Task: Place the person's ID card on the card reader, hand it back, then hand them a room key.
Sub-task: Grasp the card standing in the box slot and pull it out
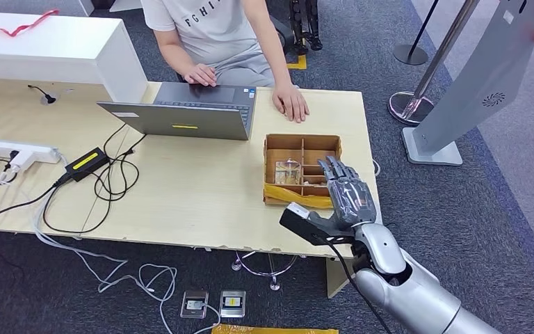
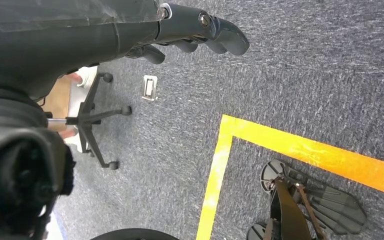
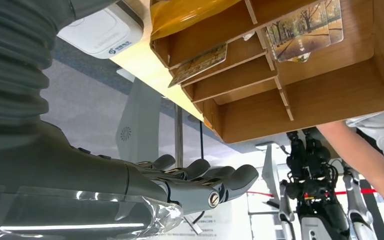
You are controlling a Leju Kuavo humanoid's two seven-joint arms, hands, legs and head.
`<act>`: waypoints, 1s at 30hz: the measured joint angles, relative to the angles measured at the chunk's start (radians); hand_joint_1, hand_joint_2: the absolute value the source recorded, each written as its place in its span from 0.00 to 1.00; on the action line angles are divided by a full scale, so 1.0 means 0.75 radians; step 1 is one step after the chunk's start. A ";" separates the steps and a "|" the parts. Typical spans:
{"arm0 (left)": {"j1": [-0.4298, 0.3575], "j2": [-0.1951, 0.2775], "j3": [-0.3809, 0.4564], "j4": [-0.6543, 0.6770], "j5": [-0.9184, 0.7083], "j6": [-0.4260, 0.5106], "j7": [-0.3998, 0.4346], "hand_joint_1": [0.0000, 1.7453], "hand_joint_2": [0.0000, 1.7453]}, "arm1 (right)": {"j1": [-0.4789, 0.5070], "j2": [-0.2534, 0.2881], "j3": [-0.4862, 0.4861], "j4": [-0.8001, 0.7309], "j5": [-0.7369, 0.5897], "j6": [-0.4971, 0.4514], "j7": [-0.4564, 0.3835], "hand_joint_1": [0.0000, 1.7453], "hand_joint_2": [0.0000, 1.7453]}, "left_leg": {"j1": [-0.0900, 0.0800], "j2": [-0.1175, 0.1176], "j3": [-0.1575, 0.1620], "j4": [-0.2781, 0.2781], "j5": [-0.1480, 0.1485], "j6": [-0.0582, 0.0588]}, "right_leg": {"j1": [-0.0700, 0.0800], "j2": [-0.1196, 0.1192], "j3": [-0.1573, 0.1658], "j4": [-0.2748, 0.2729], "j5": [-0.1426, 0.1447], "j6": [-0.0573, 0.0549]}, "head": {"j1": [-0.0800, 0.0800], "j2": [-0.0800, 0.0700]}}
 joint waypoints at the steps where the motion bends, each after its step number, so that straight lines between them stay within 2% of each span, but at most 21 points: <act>1: 0.000 0.000 0.000 0.000 0.000 0.000 0.000 0.00 0.00 | -0.004 0.007 0.000 0.013 0.001 -0.003 -0.004 0.00 1.00 | 0.000 0.000 0.000 0.000 0.000 0.000 | 0.000 0.000 0.000 0.000 0.000 0.000 | 0.000 0.000; 19: -0.001 0.000 -0.002 0.000 -0.008 -0.001 0.000 0.00 0.00 | -0.046 0.093 0.001 0.167 0.038 -0.027 -0.038 0.00 1.00 | 0.000 0.000 0.000 0.000 0.000 0.000 | 0.000 0.000 0.000 0.000 0.000 0.000 | 0.000 0.000; 30: 0.000 0.000 -0.018 0.000 -0.018 -0.001 0.000 0.00 0.00 | -0.051 0.104 0.000 0.242 0.038 -0.030 -0.032 0.00 1.00 | 0.000 0.000 0.000 0.000 0.000 0.000 | 0.000 0.000 0.000 0.000 0.000 0.000 | 0.000 0.000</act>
